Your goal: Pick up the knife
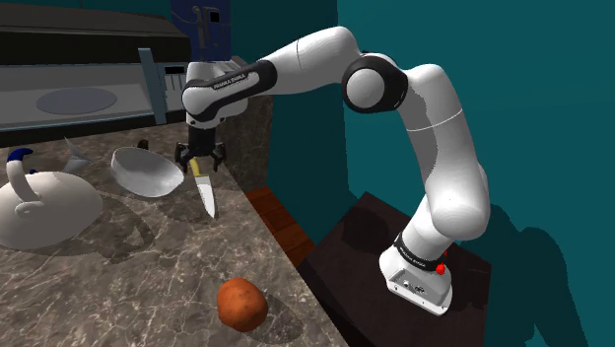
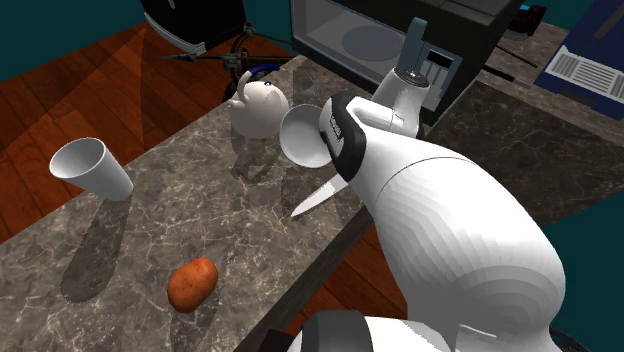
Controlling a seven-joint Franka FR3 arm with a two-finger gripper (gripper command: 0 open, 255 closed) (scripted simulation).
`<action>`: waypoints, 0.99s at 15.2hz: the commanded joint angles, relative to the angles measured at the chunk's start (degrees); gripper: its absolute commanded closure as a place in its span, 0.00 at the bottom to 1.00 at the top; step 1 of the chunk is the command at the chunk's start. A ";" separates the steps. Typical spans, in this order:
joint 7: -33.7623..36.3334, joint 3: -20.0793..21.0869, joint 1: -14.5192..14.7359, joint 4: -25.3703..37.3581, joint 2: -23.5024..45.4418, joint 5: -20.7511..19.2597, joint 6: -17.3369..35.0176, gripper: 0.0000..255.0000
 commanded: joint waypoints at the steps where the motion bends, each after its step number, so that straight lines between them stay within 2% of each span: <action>1: 0.03 0.09 0.14 -0.40 0.09 0.04 0.36 1.00; 10: -0.04 0.09 0.06 -0.70 -0.12 0.07 0.44 1.00; 15: 0.42 0.18 -0.05 -0.15 -2.17 0.10 -2.12 1.00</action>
